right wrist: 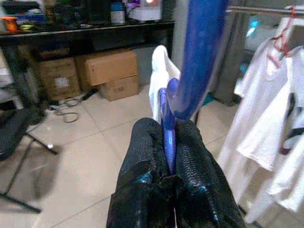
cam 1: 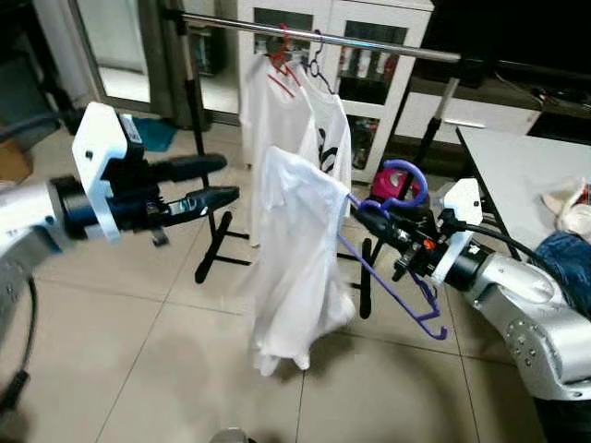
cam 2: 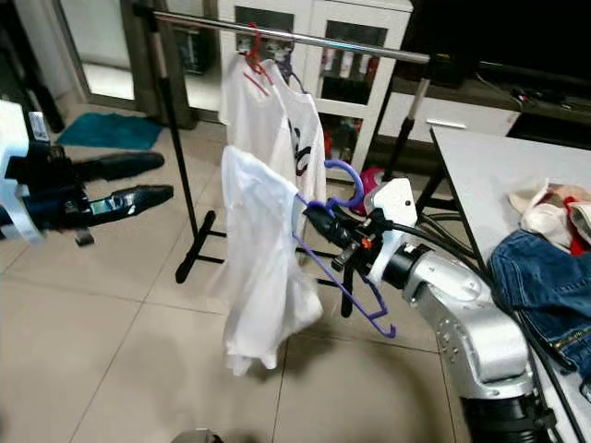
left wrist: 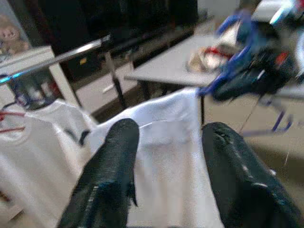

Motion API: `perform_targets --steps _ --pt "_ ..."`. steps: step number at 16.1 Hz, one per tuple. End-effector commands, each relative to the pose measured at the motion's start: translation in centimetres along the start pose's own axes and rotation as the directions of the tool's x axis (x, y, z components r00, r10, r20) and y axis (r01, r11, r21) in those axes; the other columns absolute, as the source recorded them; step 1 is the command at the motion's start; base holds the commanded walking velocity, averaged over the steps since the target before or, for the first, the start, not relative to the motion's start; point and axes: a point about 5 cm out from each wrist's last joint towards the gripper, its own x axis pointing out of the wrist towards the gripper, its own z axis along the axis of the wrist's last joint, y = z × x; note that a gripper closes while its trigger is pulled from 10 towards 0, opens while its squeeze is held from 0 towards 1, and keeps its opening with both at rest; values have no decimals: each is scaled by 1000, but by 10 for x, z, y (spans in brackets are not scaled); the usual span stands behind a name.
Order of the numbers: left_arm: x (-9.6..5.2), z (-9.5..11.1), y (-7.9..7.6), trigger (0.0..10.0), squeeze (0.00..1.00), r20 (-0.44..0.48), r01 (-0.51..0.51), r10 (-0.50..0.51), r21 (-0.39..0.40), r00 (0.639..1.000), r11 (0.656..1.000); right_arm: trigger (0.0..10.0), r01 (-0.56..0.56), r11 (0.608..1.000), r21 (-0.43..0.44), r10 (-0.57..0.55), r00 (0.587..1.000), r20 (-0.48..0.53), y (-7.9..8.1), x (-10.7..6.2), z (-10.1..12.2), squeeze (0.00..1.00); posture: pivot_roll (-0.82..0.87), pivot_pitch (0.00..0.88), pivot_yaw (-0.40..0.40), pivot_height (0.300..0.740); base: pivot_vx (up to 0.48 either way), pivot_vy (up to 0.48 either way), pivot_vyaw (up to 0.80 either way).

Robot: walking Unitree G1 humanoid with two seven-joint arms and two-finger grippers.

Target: Hang hanger

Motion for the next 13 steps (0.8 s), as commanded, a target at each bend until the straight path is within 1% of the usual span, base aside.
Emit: perform_targets --steps 1,2,3,5,6,7,8,10,11,12,13 --pt "-5 -5 11 10000 0 -44 -48 49 22 998 999 10000 -83 996 -8 84 995 50 0 -3 15 0 135 0 -62 740 0 0 0" --pt "-9 -7 15 10000 0 -52 -70 72 26 996 997 10000 -129 992 -6 129 990 48 2 -6 17 0 131 0 -54 740 0 0 0" --pt "-14 -7 21 10000 0 -40 -106 107 16 993 994 10000 -197 980 -1 197 979 45 4 -11 19 0 130 0 -53 740 0 0 0" --pt "-28 -7 31 10000 0 -29 -138 139 16 990 990 10000 -301 954 7 300 953 51 6 -20 24 0 130 0 -52 740 0 0 0" --pt "-37 -10 35 10000 0 -19 -145 145 -8 989 989 10000 -345 938 18 343 937 64 6 -23 28 0 130 0 -52 740 0 0 0" --pt "-43 -13 38 10000 90 0 -138 138 -32 990 990 10000 -371 928 25 368 927 73 5 -25 31 0 130 0 -52 740 0 0 0" --pt "-49 -19 36 10000 1000 3 -94 95 -71 995 993 10000 -386 922 20 383 920 87 3 -25 36 0 130 0 -52 740 0 0 0" --pt "-53 -28 32 10000 1000 -19 -53 51 -103 999 993 10000 -413 911 16 410 907 100 2 -26 41 0 130 0 -52 740 0 0 0" --pt "-54 -34 28 10000 514 -34 -25 21 -111 999 994 10000 -430 903 15 426 898 110 1 -28 43 0 130 0 -52 740 0 0 0" --pt "-54 -36 27 10000 4 -34 -5 0 -136 999 991 10000 -436 900 14 432 895 115 1 -29 44 0 138 0 -57 740 0 0 0" --pt "-55 -45 23 10000 0 -46 43 -52 -181 998 982 10000 -449 893 13 444 887 124 0 -32 45 0 139 0 -56 740 0 0 0"
